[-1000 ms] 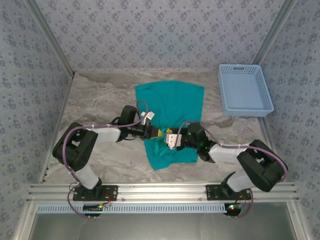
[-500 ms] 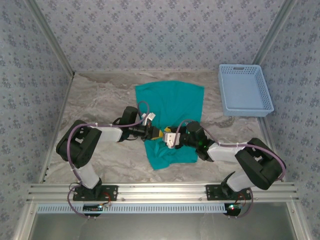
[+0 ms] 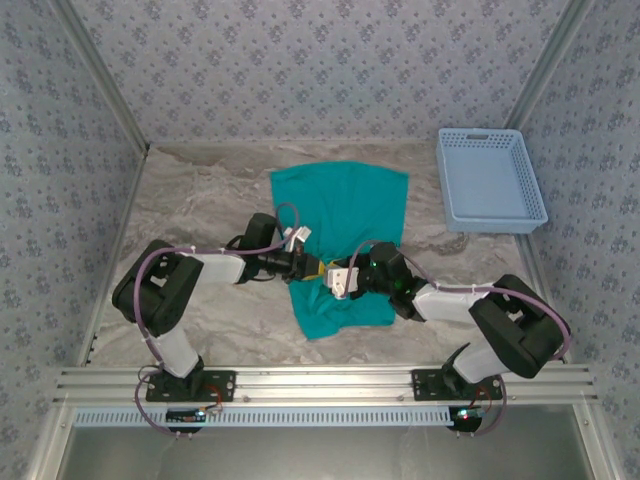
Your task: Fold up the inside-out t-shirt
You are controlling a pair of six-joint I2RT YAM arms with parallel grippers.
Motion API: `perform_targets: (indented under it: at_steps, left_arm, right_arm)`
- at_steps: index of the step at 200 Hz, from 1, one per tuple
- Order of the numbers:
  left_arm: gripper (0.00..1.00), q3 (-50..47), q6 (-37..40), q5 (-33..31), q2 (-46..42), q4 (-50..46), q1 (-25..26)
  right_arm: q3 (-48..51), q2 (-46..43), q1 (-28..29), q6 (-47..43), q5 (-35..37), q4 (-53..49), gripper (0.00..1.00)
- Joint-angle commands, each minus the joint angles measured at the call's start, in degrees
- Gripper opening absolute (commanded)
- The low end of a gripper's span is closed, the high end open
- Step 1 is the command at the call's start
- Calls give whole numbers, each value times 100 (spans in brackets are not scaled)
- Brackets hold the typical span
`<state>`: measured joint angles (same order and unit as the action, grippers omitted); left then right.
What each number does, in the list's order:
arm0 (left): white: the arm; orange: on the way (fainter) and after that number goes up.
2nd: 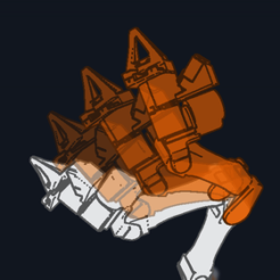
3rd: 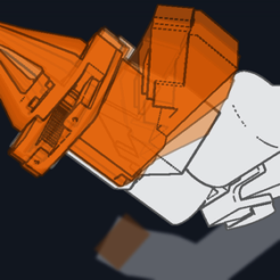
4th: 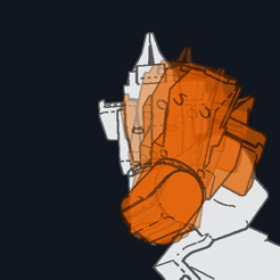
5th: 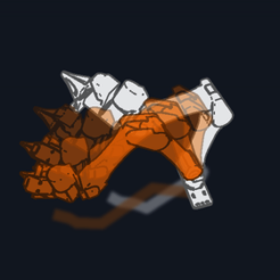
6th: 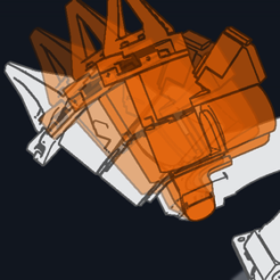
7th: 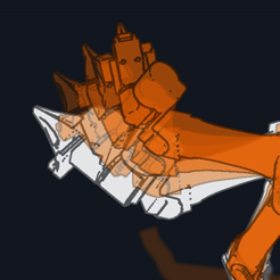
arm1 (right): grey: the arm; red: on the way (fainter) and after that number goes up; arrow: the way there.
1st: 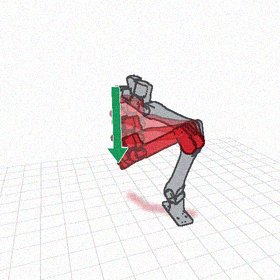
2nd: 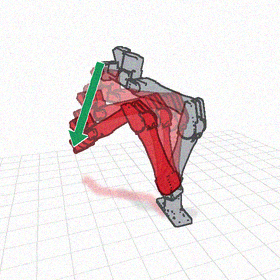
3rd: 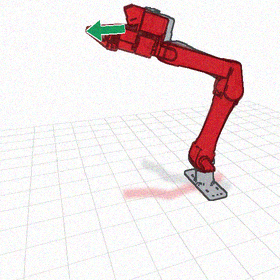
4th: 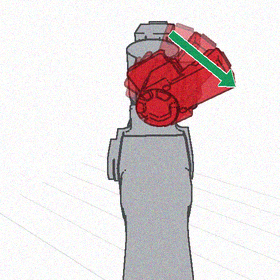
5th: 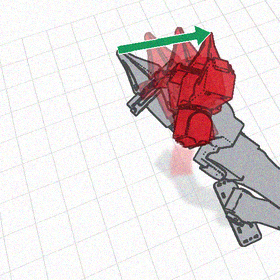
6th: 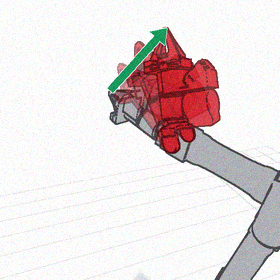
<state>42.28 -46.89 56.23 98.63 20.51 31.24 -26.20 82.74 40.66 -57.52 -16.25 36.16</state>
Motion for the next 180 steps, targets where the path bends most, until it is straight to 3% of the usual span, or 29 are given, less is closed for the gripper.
perform_targets:
  at_steps: [1,21,67,87,99,112,148,180]
  left_arm:
    - [13,142,500,-207,-160,-632,15]
    - [28,15,554,-384,-264,-711,-156]
    - [32,-382,1036,-1316,-1022,-1709,-925]
    - [37,-578,1117,-1659,-1403,-2003,-1159]
    - [38,-721,1094,-1774,-1642,-2088,-1296]
    - [39,-823,1140,-1840,-1961,-2255,-1364]
    - [48,-1090,1428,-2342,-2804,-2629,-1162]
    - [58,-1068,2229,-3173,-3054,-2388,-276]
  right_arm:
    - [-186,36,70,17,16,101,0]
    - [-350,56,116,-5,-51,-3,0]
    - [-997,449,257,-37,-364,-347,1]
    - [-1441,883,380,20,-366,-504,7]
    - [-1718,1204,490,136,-415,-507,20]
    - [-2028,1476,587,368,-446,-524,22]
    - [-2557,1792,595,1408,-158,-456,28]
    - [-2379,1184,369,2108,217,-654,29]
